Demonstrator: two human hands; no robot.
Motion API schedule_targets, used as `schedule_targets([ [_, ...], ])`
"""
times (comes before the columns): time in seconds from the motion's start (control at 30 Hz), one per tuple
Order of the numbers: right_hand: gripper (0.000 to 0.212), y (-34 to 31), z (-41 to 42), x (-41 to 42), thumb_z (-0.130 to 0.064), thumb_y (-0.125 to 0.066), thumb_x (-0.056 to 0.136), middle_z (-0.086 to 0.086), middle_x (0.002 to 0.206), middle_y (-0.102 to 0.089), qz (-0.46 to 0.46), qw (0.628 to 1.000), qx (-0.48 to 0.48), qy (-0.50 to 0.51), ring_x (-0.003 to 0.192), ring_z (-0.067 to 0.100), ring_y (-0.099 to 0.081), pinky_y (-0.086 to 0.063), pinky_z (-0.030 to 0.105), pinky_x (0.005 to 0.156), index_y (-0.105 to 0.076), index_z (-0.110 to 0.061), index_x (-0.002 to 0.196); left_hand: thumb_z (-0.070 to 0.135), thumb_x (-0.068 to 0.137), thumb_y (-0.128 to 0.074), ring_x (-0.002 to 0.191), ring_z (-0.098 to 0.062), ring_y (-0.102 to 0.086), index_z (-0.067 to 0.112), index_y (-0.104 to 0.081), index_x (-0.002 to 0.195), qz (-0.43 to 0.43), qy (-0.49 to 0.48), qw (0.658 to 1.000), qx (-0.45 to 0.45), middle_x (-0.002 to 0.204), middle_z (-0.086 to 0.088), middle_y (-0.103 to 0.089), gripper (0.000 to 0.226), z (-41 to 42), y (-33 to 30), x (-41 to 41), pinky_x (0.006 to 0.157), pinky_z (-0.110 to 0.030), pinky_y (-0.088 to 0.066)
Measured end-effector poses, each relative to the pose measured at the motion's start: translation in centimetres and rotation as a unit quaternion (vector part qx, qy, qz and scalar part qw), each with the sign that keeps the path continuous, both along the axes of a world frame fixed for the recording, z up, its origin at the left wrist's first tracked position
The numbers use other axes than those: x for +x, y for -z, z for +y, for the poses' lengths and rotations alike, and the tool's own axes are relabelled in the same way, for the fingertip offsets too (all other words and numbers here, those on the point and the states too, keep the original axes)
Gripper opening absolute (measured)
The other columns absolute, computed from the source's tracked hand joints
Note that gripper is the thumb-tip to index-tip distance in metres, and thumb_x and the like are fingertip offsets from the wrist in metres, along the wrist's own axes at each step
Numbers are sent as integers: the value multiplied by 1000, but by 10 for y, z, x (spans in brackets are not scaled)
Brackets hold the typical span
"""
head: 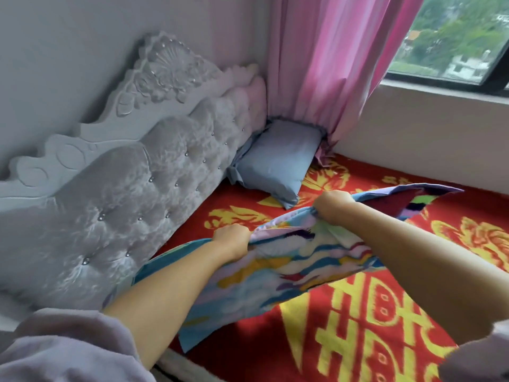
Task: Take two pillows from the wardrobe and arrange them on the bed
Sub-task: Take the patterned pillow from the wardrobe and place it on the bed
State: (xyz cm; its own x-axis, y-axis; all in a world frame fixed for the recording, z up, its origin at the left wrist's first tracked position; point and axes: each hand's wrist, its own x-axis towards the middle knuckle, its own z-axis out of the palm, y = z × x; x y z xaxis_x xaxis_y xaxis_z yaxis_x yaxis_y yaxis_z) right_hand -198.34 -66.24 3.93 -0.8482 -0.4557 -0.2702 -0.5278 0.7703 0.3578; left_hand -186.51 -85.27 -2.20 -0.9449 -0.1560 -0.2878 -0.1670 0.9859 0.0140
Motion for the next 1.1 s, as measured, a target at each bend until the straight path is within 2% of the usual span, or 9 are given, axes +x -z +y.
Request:
schedule_targets([
  [0.23,34,41,-35,-69,-12,-45,94,7,131,-56,-84,995,42,26,118,29,-56,-47,39,89,-55,-12,127,23,91,-51,106,-31,-61,13,-61,114,-76,5,997,23,117,-10,-65,27,-36,33,-71,75,-33,-45],
  [0.43,31,94,-60,-135,-24,-46,95,3,129,-57,-101,992,54,62,119,25,-54,-42,35,92,-59,-20,123,19,92,-49,103,-32,-63,16,-63,113,-67,26,996,48,113,-10,-67,26,-75,91,-147,73,-35,-46],
  [0.6,53,202,-82,-157,-34,-48,92,8,138,-39,-38,989,-92,107,129,28,-35,-37,43,100,-31,-24,141,22,95,-44,106,-35,-59,21,-64,114,-28,39,995,87,116,-13,-61,28,-126,175,-207,83,-38,-46],
  [0.7,68,270,-116,-144,-39,-52,90,2,150,-28,-123,962,-165,179,140,23,-24,-30,50,107,-18,-29,148,22,96,-43,108,-40,-54,13,-59,121,-35,44,993,106,117,-23,-56,31,-166,223,-236,87,-42,-45],
  [0.8,67,336,-140,-108,-37,-52,92,1,156,-23,-202,917,-239,249,142,22,-23,-30,50,111,-19,-27,149,23,97,-42,115,-41,-49,6,-54,126,-85,71,989,95,125,-28,-53,35,-200,270,-258,97,-41,-40],
  [0.87,67,372,-141,-76,-37,-51,93,3,157,-22,-193,889,-290,297,142,22,-25,-31,45,112,-20,-24,150,30,96,-40,120,-40,-49,7,-57,124,-143,91,978,119,129,-26,-55,41,-221,301,-260,99,-41,-39],
  [0.93,70,399,-132,-42,-37,-53,93,7,157,-20,-143,844,-327,399,143,23,-23,-30,44,113,-18,-21,151,42,94,-43,128,-41,-40,11,-47,135,-168,78,976,118,135,-28,-48,52,-237,329,-258,107,-45,-35],
  [1.0,75,420,-119,-12,-35,-56,91,14,157,-16,-69,756,-374,533,145,26,-16,-23,46,116,-15,-15,151,46,91,-51,133,-42,-33,14,-34,144,-134,57,985,95,141,-28,-37,64,-245,349,-261,111,-49,-31],
  [1.1,88,441,-103,13,-33,-64,88,27,154,-16,-4,589,-454,669,143,36,-16,-18,41,116,-8,-5,150,57,86,-52,138,-40,-27,18,-23,148,-88,39,993,72,150,-23,-27,78,-244,363,-283,111,-53,-26],
])
